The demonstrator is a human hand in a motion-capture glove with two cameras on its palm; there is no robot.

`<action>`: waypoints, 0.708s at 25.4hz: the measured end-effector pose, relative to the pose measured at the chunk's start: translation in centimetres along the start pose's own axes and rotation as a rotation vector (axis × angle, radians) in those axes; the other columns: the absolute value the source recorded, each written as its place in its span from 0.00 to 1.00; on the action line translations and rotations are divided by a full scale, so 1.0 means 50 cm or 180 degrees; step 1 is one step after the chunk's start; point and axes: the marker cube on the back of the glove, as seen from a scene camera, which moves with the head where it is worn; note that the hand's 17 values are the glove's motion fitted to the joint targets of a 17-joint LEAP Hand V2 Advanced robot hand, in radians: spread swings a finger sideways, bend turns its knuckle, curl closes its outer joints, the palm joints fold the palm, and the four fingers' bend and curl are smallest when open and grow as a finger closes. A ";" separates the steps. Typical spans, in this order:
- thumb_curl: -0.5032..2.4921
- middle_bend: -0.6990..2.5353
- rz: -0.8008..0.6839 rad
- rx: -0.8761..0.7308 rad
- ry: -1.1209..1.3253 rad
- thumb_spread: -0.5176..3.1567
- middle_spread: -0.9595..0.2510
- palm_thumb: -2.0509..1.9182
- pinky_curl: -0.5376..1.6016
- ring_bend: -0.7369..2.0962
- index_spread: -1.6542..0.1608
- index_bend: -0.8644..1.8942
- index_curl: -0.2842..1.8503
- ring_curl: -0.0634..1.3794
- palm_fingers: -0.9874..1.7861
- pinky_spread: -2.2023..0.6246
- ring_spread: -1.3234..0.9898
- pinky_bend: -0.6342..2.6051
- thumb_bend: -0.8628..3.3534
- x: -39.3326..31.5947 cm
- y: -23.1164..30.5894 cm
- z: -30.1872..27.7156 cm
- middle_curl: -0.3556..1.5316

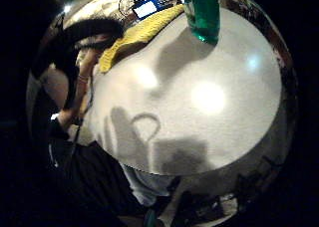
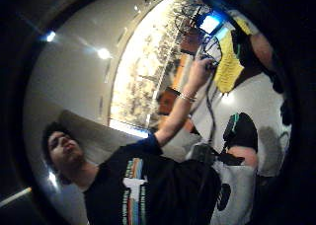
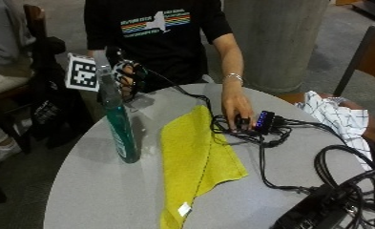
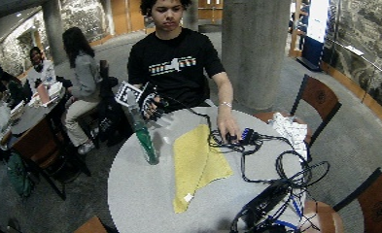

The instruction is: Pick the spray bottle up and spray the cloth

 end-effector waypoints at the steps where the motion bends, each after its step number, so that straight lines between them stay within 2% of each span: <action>1: 0.32 0.26 0.0029 0.0066 -0.0347 0.39 0.75 0.78 0.41 0.40 0.74 0.33 0.24 0.28 0.72 0.77 0.54 0.43 0.22 0.007 0.000 -0.002 0.38; 4: 0.33 0.29 0.0261 0.0315 -0.1255 0.38 0.75 0.78 0.44 0.45 0.76 0.31 0.23 0.32 0.79 0.73 0.53 0.46 0.21 0.018 -0.006 -0.011 0.40; 6: 0.33 0.30 0.0388 0.0474 -0.1508 0.39 0.75 0.78 0.45 0.47 0.77 0.31 0.23 0.35 0.81 0.72 0.53 0.47 0.22 0.022 -0.008 -0.018 0.41; 12: 0.34 0.33 0.0409 0.0875 -0.1294 0.42 0.76 0.78 0.47 0.49 0.79 0.33 0.23 0.38 0.79 0.70 0.54 0.48 0.22 0.036 0.014 -0.057 0.44; 18: 0.35 0.33 0.0376 0.0999 -0.1027 0.43 0.75 0.77 0.46 0.47 0.79 0.35 0.23 0.36 0.74 0.70 0.55 0.46 0.21 0.052 0.028 -0.084 0.44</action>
